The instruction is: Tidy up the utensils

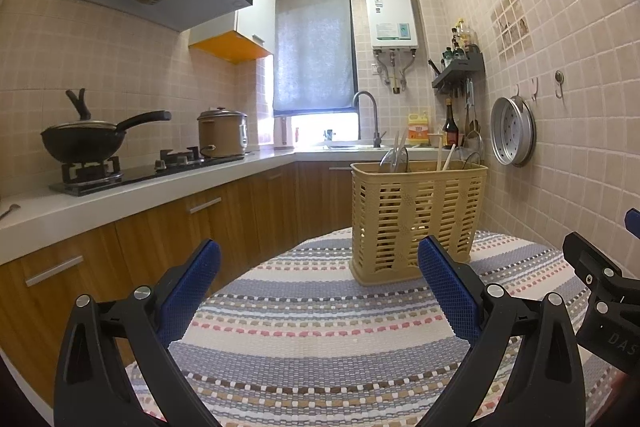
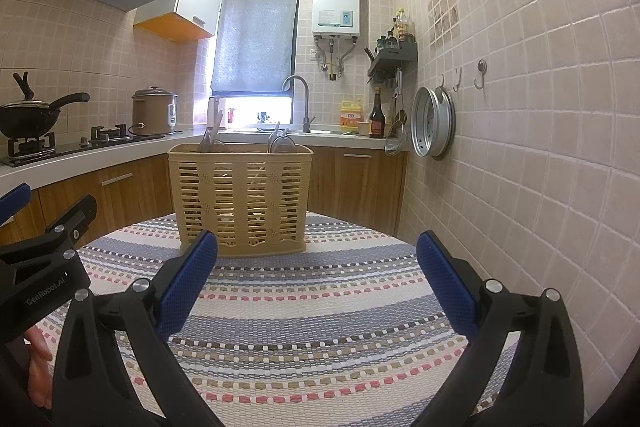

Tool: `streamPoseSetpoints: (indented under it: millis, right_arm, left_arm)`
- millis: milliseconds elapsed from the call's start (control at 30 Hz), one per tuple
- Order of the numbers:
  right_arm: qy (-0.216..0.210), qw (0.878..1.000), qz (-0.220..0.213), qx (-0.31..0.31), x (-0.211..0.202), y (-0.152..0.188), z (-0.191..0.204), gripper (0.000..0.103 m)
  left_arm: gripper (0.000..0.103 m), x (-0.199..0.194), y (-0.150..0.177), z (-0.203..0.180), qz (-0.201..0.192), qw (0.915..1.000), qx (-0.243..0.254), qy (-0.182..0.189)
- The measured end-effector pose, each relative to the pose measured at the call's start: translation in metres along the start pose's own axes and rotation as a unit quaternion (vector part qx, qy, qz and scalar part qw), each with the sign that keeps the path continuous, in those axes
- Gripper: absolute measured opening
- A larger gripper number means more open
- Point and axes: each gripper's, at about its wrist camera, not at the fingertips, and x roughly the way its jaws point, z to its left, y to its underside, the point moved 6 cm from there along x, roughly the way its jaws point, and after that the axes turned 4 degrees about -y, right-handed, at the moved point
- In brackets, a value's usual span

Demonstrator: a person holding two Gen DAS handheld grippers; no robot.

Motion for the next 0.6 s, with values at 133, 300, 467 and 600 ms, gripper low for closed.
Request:
streamPoseSetpoints:
  millis: [133, 300, 467, 600]
  right_arm:
    - [-0.001, 1.0, -0.001, -0.002, 0.0002, -0.0001, 0.0004, 0.095]
    - [-0.002, 1.0, -0.001, -0.005, 0.0005, -0.0006, 0.0012, 0.095]
    - [-0.003, 1.0, -0.002, -0.007, -0.0006, -0.0003, 0.0022, 0.095]
    - [-0.003, 1.0, -0.001, -0.006, -0.0011, -0.0001, 0.0024, 0.095]
  left_arm:
    - [0.095, 0.0013, -0.0001, 0.0007, 0.003, 1.0, -0.003, -0.001]
    - [0.095, 0.0022, 0.0, 0.0008, 0.003, 1.0, -0.003, -0.001]
    - [0.095, 0.0013, -0.0008, 0.0012, -0.002, 1.0, -0.005, 0.007]
    - [0.096, 0.003, 0.0006, 0.0011, 0.002, 1.0, -0.003, 0.003]
